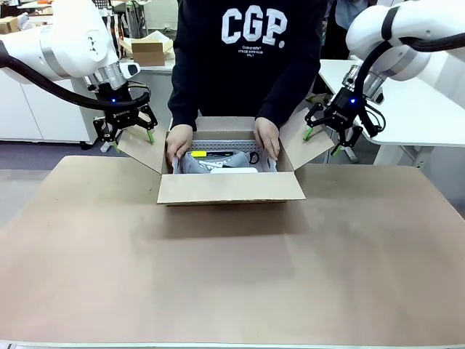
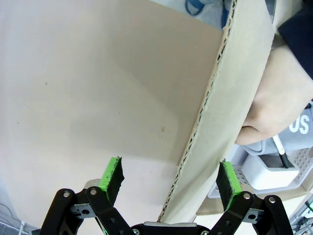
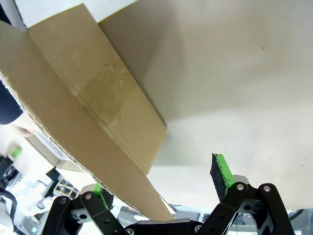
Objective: Pack the gift set into the box.
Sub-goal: Lift both hands away from the flaps of the Package Box.
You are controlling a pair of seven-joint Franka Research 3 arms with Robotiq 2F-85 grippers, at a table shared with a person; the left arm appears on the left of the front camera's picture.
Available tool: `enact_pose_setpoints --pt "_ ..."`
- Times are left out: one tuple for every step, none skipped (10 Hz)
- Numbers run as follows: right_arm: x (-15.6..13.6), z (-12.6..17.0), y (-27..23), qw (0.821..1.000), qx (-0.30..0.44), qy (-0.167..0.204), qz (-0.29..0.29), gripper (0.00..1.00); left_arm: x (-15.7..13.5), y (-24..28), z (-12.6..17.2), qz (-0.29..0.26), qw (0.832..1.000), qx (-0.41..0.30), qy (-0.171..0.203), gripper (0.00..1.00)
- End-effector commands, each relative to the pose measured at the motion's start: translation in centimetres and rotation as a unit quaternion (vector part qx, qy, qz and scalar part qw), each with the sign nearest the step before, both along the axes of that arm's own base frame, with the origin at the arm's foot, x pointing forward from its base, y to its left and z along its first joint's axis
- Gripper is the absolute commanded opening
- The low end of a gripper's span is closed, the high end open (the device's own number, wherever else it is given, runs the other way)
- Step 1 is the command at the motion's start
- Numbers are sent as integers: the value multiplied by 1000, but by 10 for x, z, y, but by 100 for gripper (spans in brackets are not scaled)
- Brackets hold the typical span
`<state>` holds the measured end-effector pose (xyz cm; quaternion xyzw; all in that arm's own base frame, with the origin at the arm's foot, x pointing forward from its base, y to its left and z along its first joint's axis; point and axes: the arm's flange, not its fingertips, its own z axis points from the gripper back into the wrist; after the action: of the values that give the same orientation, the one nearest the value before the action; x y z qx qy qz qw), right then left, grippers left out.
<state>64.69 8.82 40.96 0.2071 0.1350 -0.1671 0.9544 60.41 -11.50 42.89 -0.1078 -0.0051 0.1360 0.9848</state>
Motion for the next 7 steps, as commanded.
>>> enact_pose_setpoints --pt "2 3 -1 1000 -14 2 0 100 -1 1 2 6 1000 10 1 100" --pt "2 3 -1 1000 -14 2 0 100 -1 1 2 6 1000 10 1 100" --pt "2 3 -1 1000 -14 2 0 100 -1 1 2 6 1000 10 1 100" --pt "2 3 -1 1000 -14 2 0 100 -1 1 2 6 1000 10 1 100" --pt "2 3 -1 1000 -14 2 0 100 -1 1 2 6 1000 10 1 100" --pt "2 3 -1 1000 -14 2 0 100 -1 1 2 6 1000 10 1 100" --pt "2 3 -1 1000 -14 2 0 100 -1 1 2 6 1000 10 1 100"
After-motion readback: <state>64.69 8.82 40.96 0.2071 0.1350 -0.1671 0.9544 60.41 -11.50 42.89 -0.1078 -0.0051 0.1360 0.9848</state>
